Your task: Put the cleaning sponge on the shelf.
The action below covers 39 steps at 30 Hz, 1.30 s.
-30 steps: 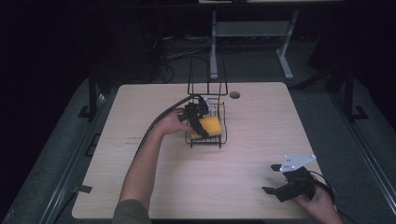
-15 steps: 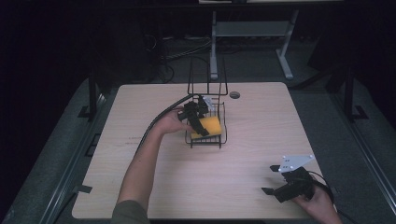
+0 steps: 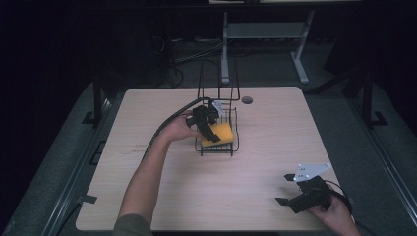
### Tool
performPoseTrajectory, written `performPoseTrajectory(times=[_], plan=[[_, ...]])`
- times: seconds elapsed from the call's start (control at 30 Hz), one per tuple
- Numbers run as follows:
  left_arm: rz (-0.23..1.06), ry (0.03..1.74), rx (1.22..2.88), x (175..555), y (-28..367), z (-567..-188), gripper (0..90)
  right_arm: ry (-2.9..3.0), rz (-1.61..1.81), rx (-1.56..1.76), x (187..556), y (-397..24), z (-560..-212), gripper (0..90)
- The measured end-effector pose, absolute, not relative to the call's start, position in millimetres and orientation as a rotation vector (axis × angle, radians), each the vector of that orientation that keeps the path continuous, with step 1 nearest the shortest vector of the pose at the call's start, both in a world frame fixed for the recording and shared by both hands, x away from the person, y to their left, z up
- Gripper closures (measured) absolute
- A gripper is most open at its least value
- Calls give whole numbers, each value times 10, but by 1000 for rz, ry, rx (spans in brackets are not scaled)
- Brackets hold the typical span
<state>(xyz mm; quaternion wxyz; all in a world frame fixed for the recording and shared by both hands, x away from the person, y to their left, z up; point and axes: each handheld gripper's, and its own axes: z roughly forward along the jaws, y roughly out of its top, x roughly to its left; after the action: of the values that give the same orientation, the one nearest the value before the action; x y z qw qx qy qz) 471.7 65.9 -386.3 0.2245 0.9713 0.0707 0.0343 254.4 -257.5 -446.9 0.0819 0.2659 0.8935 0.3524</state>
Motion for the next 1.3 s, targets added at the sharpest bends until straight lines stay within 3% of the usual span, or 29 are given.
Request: performPoseTrajectory(times=[0.7,1.3], plan=[[108,81,2665,4428,614,-3646,200,2665,1065,801,2555,-2582,-4452,137],[108,55,2644,4124,742,-3731,208,2659,1053,809,2563,-2592,-4446,135]])
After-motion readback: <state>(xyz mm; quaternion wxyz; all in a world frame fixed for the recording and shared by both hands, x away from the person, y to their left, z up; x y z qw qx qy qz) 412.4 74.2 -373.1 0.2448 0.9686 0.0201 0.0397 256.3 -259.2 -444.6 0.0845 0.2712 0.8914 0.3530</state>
